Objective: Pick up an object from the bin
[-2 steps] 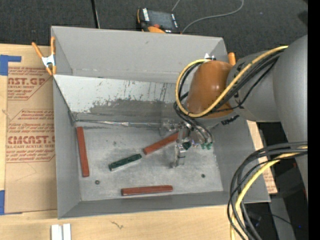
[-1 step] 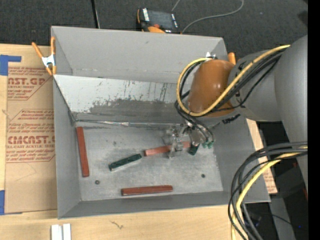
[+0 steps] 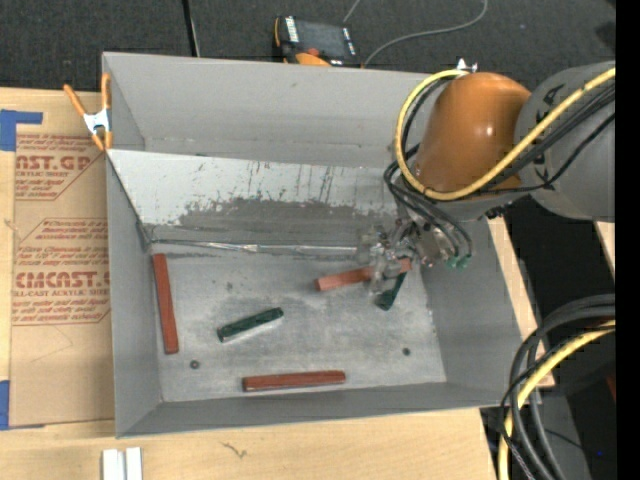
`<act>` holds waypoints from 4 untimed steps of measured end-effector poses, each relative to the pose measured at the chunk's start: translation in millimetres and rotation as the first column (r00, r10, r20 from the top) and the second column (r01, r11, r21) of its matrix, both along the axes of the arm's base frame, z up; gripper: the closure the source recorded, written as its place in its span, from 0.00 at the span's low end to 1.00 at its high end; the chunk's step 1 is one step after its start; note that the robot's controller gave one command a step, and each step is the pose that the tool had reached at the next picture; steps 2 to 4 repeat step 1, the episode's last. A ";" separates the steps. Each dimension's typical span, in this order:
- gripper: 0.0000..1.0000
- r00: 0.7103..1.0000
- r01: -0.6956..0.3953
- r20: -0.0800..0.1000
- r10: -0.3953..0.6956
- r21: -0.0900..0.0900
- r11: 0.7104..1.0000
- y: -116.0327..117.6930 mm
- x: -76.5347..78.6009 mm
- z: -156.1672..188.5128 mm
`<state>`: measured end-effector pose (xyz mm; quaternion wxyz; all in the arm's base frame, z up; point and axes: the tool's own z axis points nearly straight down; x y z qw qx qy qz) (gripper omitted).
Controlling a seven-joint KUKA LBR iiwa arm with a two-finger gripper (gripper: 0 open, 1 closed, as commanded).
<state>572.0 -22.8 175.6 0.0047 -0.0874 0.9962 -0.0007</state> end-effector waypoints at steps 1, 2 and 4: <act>1.00 0.968 -0.251 -0.001 0.251 -0.003 0.968 -58.2 -14.9 110.4; 1.00 0.968 -0.251 -0.001 0.251 -0.003 0.968 -58.2 -14.9 110.4; 1.00 0.968 -0.251 -0.001 0.251 -0.003 0.968 -58.2 -14.9 110.4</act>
Offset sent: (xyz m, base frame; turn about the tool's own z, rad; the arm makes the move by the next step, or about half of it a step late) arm -0.0164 -0.0569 0.1072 -0.2565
